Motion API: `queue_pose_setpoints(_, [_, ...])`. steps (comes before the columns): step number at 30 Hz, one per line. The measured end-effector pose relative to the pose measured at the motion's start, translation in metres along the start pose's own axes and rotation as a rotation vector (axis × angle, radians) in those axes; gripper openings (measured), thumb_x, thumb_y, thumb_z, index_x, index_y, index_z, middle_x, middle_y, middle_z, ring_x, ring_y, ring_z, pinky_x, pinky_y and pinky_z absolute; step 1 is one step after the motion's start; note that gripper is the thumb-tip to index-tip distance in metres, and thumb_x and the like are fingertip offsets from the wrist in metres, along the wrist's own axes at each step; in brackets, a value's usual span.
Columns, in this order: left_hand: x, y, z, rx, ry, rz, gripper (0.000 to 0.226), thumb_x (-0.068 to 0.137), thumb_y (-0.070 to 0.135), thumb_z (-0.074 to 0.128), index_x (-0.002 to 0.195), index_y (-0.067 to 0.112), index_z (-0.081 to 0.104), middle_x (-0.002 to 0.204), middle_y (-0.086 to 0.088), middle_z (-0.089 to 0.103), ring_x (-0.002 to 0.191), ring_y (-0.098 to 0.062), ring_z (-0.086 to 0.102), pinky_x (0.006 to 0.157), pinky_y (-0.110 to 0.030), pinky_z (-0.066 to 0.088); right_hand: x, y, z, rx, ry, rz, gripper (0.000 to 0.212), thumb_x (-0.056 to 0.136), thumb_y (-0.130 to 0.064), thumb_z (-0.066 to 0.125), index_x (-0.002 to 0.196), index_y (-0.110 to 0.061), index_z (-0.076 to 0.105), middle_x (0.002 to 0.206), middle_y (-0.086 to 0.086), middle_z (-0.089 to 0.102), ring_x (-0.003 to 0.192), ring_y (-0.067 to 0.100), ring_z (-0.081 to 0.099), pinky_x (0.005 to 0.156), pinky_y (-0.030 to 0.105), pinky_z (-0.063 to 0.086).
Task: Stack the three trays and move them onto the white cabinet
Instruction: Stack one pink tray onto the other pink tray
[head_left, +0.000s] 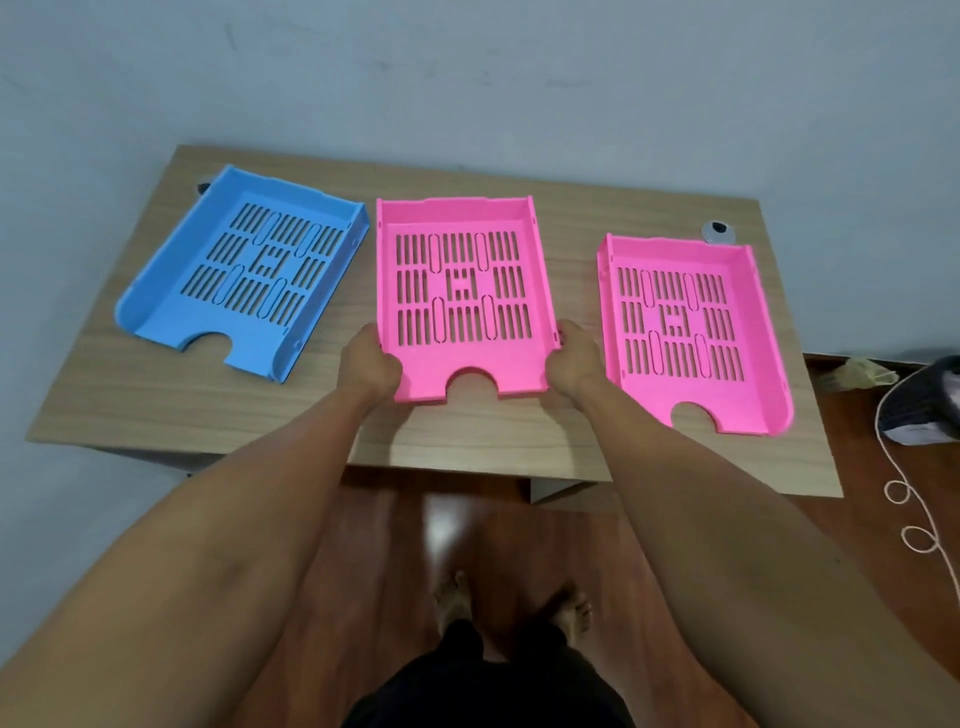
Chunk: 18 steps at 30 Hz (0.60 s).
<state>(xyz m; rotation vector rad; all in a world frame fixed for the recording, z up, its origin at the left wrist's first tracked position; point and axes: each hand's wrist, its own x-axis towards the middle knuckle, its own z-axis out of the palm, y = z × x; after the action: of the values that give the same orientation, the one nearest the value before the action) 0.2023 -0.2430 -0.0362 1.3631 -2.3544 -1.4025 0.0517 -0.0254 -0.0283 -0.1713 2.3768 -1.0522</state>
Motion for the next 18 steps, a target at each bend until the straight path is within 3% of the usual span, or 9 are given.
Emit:
queue_pose_setpoints(5, [-0.013, 0.037, -0.003, 0.018, 0.011, 0.103, 0.045, 0.089, -0.008, 0.044, 0.127, 0.009, 0.061, 0.13, -0.015, 0.068, 0.117, -0.033, 0.063, 0.101, -0.047, 0.053, -0.018, -0.009, -0.036, 0.045, 0.042, -0.052, 0.06, 0.098, 0.019, 0.041, 0.153, -0.006, 0.043, 0.145, 0.019, 0.06, 0.123, 0.038, 0.065, 0.102, 0.048, 0.058])
queue_pose_setpoints(10, [-0.032, 0.081, 0.018, 0.049, 0.023, 0.193, 0.044, 0.085, -0.008, 0.043, 0.122, 0.003, 0.064, 0.125, -0.022, 0.069, 0.115, -0.039, 0.064, 0.1, -0.051, 0.054, -0.025, 0.0, -0.088, 0.047, 0.122, -0.06, 0.062, 0.096, 0.02, 0.042, 0.154, -0.005, 0.043, 0.147, 0.02, 0.059, 0.126, 0.037, 0.064, 0.105, 0.044, 0.056])
queue_pose_setpoints(14, [-0.051, 0.114, 0.05, 0.073, -0.008, 0.252, 0.044, 0.084, -0.006, 0.043, 0.121, 0.004, 0.065, 0.122, -0.022, 0.071, 0.111, -0.04, 0.066, 0.095, -0.049, 0.055, -0.025, 0.024, -0.133, 0.051, 0.16, -0.058, 0.047, 0.099, 0.014, 0.047, 0.141, -0.006, 0.055, 0.133, 0.019, 0.068, 0.115, 0.038, 0.07, 0.094, 0.053, 0.062])
queue_pose_setpoints(18, [-0.07, 0.143, 0.09, 0.074, -0.06, 0.255, 0.043, 0.087, -0.005, 0.045, 0.123, 0.007, 0.065, 0.125, -0.019, 0.07, 0.112, -0.039, 0.066, 0.096, -0.048, 0.056, -0.024, 0.054, -0.178, 0.042, 0.199, -0.06, 0.046, 0.099, 0.013, 0.048, 0.14, -0.006, 0.058, 0.131, 0.019, 0.07, 0.106, 0.035, 0.07, 0.094, 0.05, 0.061])
